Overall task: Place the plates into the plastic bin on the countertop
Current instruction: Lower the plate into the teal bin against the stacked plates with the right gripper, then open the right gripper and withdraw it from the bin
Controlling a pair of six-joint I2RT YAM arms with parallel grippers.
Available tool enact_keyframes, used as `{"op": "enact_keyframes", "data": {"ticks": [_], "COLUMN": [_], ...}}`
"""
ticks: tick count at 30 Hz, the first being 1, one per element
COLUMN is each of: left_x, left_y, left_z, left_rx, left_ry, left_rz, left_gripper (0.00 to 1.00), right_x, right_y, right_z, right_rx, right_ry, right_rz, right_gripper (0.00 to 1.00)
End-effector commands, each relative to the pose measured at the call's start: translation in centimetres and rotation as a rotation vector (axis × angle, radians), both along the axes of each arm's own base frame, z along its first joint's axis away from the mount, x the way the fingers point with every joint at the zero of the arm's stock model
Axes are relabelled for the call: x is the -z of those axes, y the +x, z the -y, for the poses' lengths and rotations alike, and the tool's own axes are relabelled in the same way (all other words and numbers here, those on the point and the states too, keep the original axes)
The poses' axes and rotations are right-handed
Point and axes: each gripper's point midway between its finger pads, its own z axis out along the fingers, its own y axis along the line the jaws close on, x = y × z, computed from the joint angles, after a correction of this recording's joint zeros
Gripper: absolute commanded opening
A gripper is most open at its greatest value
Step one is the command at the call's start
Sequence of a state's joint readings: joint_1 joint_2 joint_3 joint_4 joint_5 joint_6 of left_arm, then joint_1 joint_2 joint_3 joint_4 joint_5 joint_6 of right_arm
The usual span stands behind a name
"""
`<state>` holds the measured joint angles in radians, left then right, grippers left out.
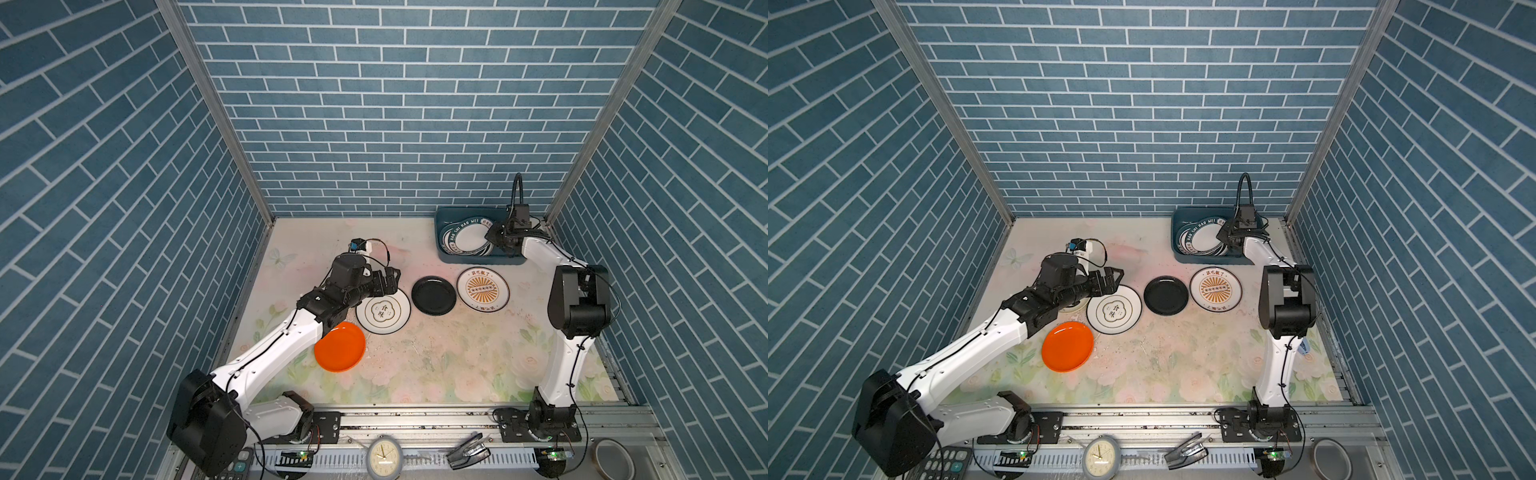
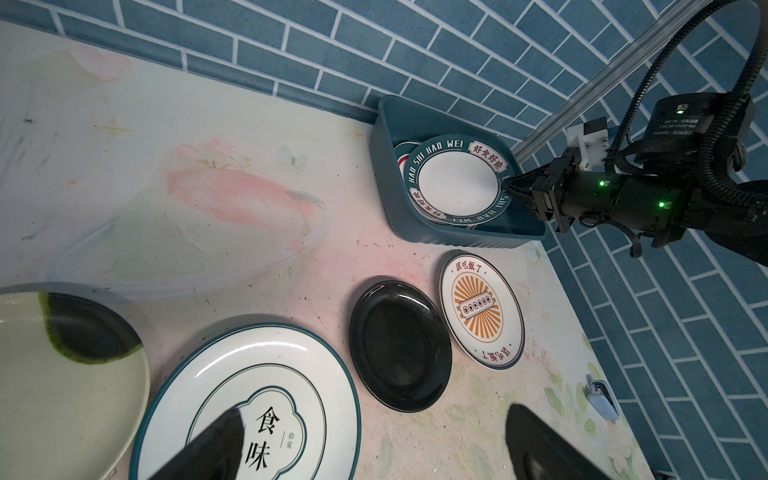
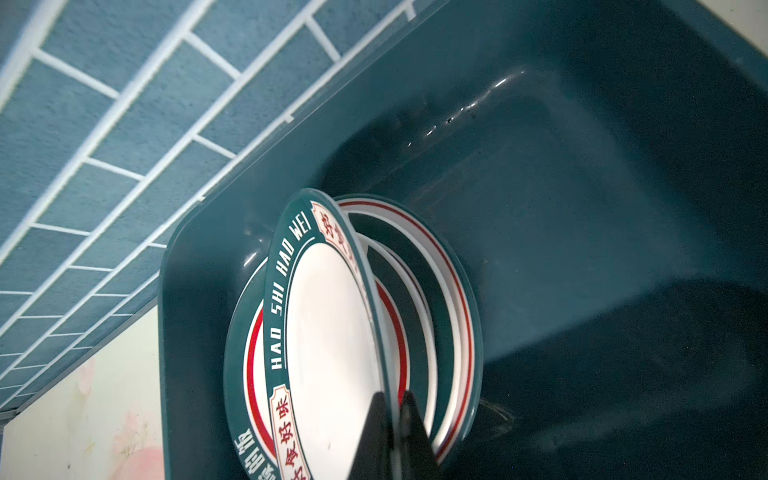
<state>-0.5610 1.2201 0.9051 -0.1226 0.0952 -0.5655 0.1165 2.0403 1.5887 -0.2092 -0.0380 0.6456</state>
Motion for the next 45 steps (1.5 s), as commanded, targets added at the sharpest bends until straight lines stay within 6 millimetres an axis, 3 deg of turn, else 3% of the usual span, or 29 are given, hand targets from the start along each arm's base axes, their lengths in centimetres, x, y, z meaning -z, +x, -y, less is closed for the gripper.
{"op": "enact_keyframes", "data": {"ticks": [1, 9, 14, 22, 24, 30, 36, 45], "left_x": [-0.2, 0.5, 0.4, 0.4, 0.4, 0.1, 0.0, -0.9], "left_y": [0.4, 0.6, 0.6, 0.6, 0.5, 0.4, 0.3, 0.2], "left_z": [0.0, 0.2, 0.5, 0.7, 0.7, 0.7, 0.5, 0.2], "left_rx": [-0.002, 0.000, 0.013, 0.017, 0.017, 0.018, 0.017, 0.017], "left_ry": [0.009, 0.010, 0.004, -0.007, -0.010, -0.016, -0.016, 0.001], "left_rz": [-0.004, -0.024, -0.027, -0.038, -0.036, -0.031, -0.026, 0.002], "left_gripper": [1.00, 1.00, 1.00, 1.00, 1.00, 1.00, 1.00, 1.00], "right_x": [-0.6, -0.1, 0.0, -0.1, -0.2, -0.1, -2.0, -6.7], "right_y": [-0.7, -1.2, -1.2, -1.6, -1.7, -2.0, -3.2, -8.5], "right_z": [1.7, 2.0, 0.1, -1.0, -1.1, -0.5, 0.4, 1.1], "right_rx": [0.028, 0.025, -0.054, -0.101, -0.110, -0.098, -0.112, -0.135], "right_ry": [-0.096, -0.060, 0.061, 0.126, 0.128, 0.164, 0.176, 0.189], "right_rz": [-0.010, -0.034, -0.036, -0.051, -0.054, -0.071, -0.030, 0.049], "right_gripper": [0.00, 0.00, 0.00, 0.46, 0.52, 0.54, 0.55, 0.57]}}
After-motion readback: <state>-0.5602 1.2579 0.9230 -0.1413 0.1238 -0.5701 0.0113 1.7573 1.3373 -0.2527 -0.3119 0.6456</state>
